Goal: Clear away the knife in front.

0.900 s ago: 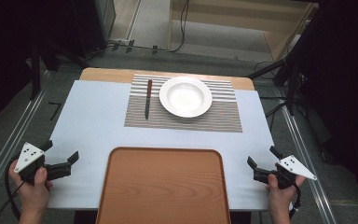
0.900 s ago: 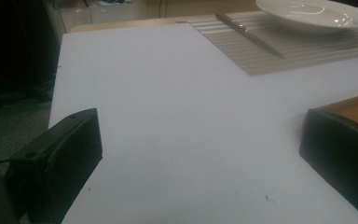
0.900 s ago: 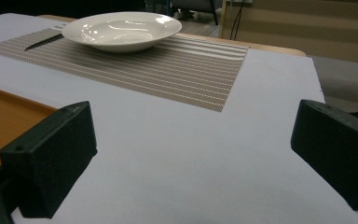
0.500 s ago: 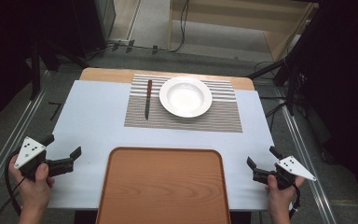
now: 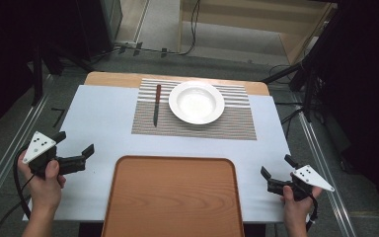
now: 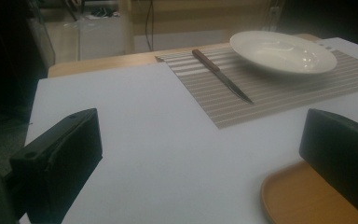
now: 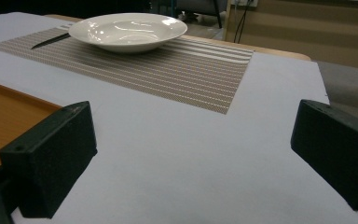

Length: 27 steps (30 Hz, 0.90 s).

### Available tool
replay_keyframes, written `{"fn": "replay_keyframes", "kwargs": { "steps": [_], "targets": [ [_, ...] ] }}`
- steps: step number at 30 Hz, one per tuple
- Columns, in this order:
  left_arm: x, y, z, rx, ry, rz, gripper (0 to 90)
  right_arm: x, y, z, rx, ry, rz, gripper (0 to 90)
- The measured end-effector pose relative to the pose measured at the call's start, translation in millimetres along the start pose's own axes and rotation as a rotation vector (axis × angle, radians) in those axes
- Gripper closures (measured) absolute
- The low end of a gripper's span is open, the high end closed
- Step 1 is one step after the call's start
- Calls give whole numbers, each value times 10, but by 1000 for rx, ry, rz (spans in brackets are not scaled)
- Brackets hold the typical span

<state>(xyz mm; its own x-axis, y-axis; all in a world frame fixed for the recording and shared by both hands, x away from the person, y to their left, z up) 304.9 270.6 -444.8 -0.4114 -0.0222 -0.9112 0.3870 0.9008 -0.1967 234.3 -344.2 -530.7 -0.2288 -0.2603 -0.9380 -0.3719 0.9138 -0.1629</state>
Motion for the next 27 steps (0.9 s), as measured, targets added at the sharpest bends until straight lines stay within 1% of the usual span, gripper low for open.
{"fn": "replay_keyframes", "kwargs": {
  "steps": [2,4,9,10,11,14,19,22,23,24,25,26,27],
  "targets": [
    [-39,-23,39,9,-3,4,0,0,-1,0,-3,-2,0,0],
    [-83,-39,68,5,-3,16,0,-1,-1,-2,-8,-6,1,0],
    [-220,-42,118,13,-27,3,0,0,-3,-3,-13,-10,4,0],
    [-220,-42,118,13,-27,3,0,0,-2,-3,-14,-10,3,0],
    [-264,-59,150,17,-23,13,0,-1,-1,-3,-14,-10,3,0],
    [-317,-104,212,27,-19,28,0,0,-2,-3,-15,-11,3,0],
    [-414,-155,310,44,-27,34,0,0,-5,-4,-16,-14,6,0],
    [-451,-159,347,46,-30,31,0,0,-5,-3,-16,-14,6,0],
    [-479,-163,393,51,-33,22,0,0,-6,-2,-16,-15,4,0],
    [-479,-163,393,51,-33,22,0,0,-7,-3,-16,-15,4,0],
    [-501,-166,444,59,-32,14,0,0,-7,-3,-16,-15,5,0],
    [-501,-166,444,59,-32,14,0,1,-7,-5,-16,-15,6,0],
    [-519,-176,499,68,-28,6,0,1,-8,-5,-16,-14,7,0]
  ]
}}
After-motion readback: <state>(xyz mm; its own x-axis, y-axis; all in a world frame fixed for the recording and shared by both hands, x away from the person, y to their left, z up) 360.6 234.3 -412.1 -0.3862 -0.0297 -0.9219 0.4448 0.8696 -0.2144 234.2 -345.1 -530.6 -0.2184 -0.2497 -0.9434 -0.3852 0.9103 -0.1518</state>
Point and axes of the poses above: each handheld gripper's, and its own axes: z roughly forward along the jaws, x roughly out of its underside, y roughly to its left, the point moved 4 cm from there along z, roughly forward along the jaws, and after that the axes turned 11 degrees about -z, right-handed, at the moved point
